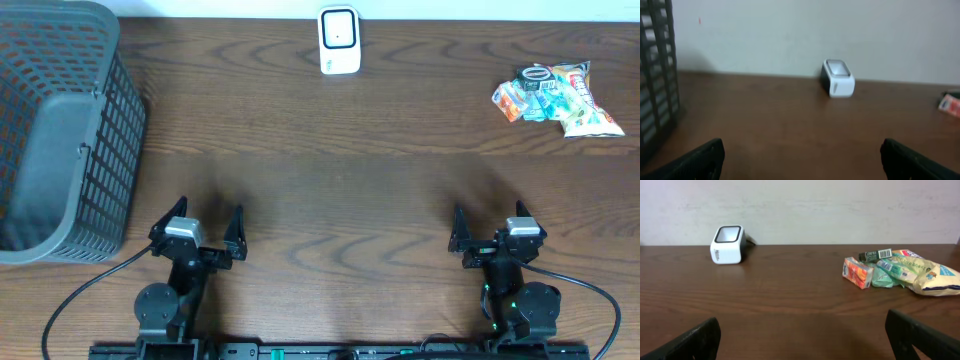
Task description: Scan the item barcode
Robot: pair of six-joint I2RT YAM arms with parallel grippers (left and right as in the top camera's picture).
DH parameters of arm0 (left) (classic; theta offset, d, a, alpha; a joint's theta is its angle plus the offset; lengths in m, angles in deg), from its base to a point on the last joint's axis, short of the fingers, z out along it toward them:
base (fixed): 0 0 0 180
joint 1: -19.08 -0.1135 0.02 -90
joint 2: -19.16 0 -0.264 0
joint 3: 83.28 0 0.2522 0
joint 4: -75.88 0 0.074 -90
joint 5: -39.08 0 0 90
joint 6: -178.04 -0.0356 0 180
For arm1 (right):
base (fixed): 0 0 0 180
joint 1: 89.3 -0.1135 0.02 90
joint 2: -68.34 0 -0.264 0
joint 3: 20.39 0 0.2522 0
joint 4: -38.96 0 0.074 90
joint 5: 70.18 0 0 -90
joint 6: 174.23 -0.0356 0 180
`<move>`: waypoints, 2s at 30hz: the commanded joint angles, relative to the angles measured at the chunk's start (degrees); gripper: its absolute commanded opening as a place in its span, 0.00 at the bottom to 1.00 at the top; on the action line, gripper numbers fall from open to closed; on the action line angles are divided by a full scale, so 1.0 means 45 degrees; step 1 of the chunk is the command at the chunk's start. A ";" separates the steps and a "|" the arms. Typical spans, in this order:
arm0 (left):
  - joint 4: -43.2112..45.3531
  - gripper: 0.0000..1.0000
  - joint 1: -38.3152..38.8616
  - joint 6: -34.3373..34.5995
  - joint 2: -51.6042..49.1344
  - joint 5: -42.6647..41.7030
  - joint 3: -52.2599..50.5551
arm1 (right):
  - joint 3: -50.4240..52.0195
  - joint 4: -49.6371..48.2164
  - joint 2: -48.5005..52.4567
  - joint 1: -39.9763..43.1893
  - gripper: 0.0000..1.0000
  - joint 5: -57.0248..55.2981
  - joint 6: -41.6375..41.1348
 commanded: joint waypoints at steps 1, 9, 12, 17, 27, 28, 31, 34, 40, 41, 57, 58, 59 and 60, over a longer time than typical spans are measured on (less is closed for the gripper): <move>-0.0665 0.97 -0.0053 0.0107 0.0112 0.0170 -0.0044 | 0.0044 0.0034 -0.0083 0.0063 0.99 -0.0058 0.0141; -0.1355 0.98 -0.0053 -0.0097 0.0112 0.0175 -0.0044 | 0.0044 0.0034 -0.0083 0.0063 0.99 -0.0058 0.0141; -0.1389 0.98 -0.0049 -0.0578 0.0112 0.0170 -0.0044 | 0.0044 0.0034 -0.0083 0.0063 0.99 -0.0058 0.0141; -0.1399 0.97 -0.0024 -0.1219 0.0112 0.0214 -0.0044 | 0.0044 0.0034 -0.0083 0.0063 0.99 -0.0058 0.0141; -0.1467 0.98 0.0223 -0.1530 0.0112 0.0510 -0.0044 | 0.0044 0.0034 -0.0083 0.0063 0.99 -0.0058 0.0141; -0.1481 0.98 0.0223 -0.1525 0.0112 0.0607 -0.0044 | 0.0044 0.0034 -0.0083 0.0063 0.99 -0.0058 0.0141; -0.1491 0.98 0.0223 -0.1530 0.0112 0.0874 -0.0044 | 0.0044 0.0034 -0.0083 0.0063 0.99 -0.0058 0.0141; -0.1520 0.98 0.0223 -0.1525 0.0112 0.1039 -0.0044 | 0.0044 0.0034 -0.0083 0.0063 0.99 -0.0058 0.0141; -0.1525 0.98 0.0223 -0.1530 0.0112 0.1083 -0.0044 | 0.0044 0.0034 -0.0083 0.0063 0.99 -0.0058 0.0141; -0.1530 0.98 0.0223 -0.1530 0.0112 0.1083 -0.0044 | 0.0044 0.0034 -0.0083 0.0063 0.99 -0.0058 0.0141; -0.1515 0.98 0.0223 -0.1515 0.0112 0.1035 -0.0044 | 0.0044 0.0034 -0.0083 0.0063 0.99 -0.0058 0.0141; -0.1515 0.98 0.0223 -0.1520 0.0112 0.1044 -0.0044 | 0.0044 0.0034 -0.0083 0.0063 0.99 -0.0058 0.0141; -0.1515 0.98 0.0223 -0.1525 0.0112 0.1083 -0.0044 | 0.0044 0.0034 -0.0083 0.0063 0.99 -0.0058 0.0141; -0.1515 0.98 0.0223 -0.1525 0.0112 0.1122 -0.0044 | 0.0044 0.0034 -0.0083 0.0063 0.99 -0.0058 0.0141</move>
